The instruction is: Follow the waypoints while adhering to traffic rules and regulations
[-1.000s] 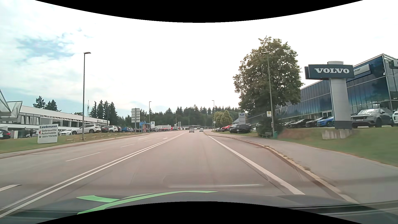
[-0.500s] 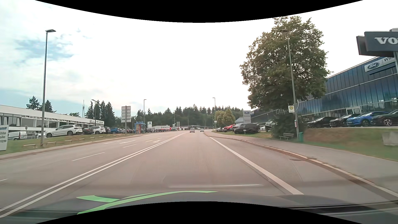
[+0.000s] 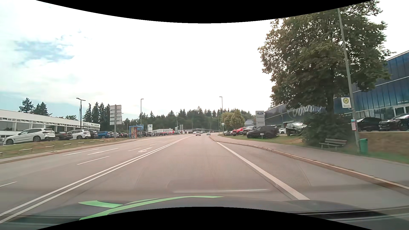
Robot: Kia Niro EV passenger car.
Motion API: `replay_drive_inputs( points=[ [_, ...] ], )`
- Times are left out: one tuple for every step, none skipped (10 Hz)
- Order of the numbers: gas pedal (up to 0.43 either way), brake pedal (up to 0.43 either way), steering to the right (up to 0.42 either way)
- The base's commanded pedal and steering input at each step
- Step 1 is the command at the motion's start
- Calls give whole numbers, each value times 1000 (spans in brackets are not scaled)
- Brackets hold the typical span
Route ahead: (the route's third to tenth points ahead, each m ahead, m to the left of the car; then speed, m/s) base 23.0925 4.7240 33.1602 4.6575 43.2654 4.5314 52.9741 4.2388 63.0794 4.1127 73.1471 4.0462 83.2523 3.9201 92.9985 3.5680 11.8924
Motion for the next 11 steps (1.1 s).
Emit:
replay_drive_inputs(
  points=[
    [228, 0, 0],
    [228, 0, -1],
    [228, 0, -3],
    [220, 0, -6],
    [220, 0, -6],
    [220, 0, -6],
    [220, 0, -4],
    [209, 0, -4],
    [209, 0, -4],
    [209, 0, -6],
    [209, 0, -6]
  ],
)
